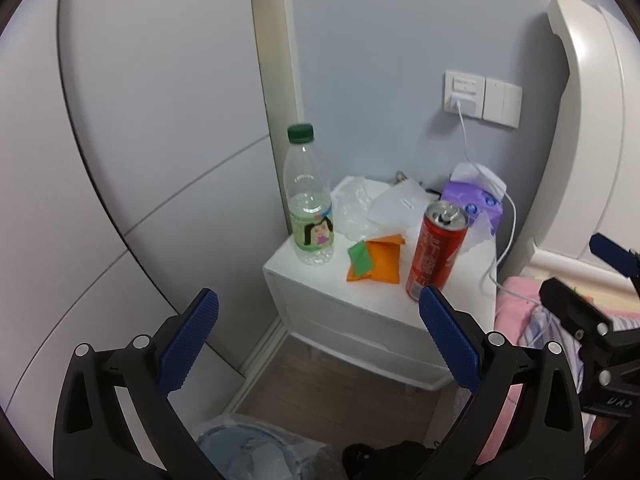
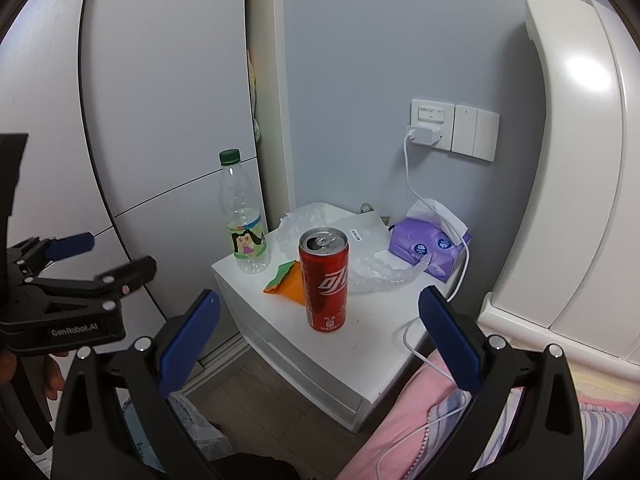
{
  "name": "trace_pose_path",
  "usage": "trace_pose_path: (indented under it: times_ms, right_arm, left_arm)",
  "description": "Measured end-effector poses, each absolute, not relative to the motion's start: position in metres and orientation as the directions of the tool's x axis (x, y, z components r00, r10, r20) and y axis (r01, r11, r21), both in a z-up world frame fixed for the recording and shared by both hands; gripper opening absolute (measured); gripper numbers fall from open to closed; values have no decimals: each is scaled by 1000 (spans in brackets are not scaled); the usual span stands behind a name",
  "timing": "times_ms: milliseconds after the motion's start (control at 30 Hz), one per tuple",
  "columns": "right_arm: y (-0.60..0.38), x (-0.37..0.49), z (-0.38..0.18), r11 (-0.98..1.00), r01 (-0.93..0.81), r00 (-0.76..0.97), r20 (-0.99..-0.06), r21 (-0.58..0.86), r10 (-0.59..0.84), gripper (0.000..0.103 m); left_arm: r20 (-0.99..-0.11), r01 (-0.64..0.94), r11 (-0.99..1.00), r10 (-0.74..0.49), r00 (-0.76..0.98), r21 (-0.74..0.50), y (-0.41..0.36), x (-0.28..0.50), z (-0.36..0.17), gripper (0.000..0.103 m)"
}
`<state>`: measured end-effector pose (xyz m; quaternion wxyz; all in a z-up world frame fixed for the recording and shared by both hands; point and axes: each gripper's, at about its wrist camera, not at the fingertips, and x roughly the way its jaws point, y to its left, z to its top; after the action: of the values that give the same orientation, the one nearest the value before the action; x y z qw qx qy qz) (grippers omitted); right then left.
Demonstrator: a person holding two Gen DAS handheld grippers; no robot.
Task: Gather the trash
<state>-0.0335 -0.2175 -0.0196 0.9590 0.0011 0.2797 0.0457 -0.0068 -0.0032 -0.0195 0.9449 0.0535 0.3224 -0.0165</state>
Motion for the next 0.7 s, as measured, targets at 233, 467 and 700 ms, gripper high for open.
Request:
trace_pose_path:
  times_ms: [233, 467, 700]
  right_arm:
    - [-219, -24, -33, 992, -126, 833, -539, 27, 121, 97]
    - [-229, 2, -55, 991, -110, 803, -581, 70, 130, 97]
    - [-239, 35, -75, 991, -91, 782, -609, 99, 133, 97]
  left_arm:
    - [-621, 102, 989, -12, 784, 110, -5, 3, -39, 97]
    - [-655, 206, 974, -92, 750, 99, -12, 26, -60, 97]
    - [-655, 308, 937, -129, 744, 165, -27, 48, -77, 97]
